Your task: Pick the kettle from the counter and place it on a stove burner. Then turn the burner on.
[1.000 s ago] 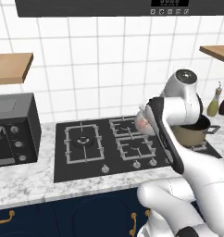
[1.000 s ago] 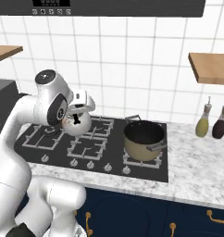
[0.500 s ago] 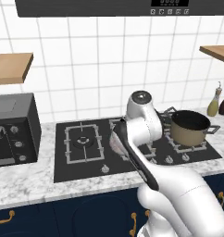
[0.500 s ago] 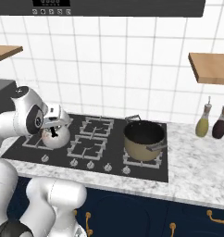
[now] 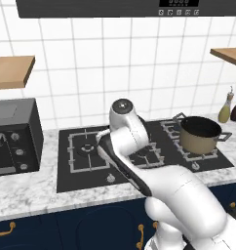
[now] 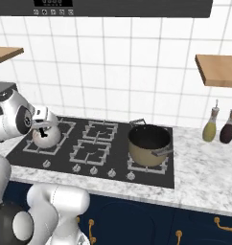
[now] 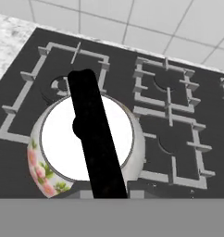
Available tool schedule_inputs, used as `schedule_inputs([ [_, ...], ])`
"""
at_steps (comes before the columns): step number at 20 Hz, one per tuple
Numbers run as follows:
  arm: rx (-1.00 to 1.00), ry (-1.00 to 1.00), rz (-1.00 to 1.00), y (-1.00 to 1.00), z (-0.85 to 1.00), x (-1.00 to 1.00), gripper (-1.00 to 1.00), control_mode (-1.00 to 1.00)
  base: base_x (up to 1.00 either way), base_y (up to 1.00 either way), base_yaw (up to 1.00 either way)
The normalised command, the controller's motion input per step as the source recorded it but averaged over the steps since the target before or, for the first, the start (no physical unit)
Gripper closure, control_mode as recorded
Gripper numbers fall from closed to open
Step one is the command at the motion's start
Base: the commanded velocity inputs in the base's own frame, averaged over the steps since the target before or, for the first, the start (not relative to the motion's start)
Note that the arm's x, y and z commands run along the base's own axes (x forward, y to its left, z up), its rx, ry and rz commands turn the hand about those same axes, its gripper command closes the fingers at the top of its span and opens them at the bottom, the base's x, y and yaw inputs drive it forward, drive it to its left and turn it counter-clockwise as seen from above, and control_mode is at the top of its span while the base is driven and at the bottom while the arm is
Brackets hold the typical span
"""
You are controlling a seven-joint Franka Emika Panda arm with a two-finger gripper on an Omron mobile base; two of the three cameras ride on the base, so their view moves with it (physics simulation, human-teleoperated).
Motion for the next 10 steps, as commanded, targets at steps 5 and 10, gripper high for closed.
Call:
schedule_inputs([
  [5,0.03,0.00,-0.12,0.99,0.24,0.60,1.00,-1.00,0.00,0.00,0.00],
  [10,0.01,0.06,-0.03,0.55,-0.01,0.44,1.00,-1.00,0.00,0.00,0.00],
])
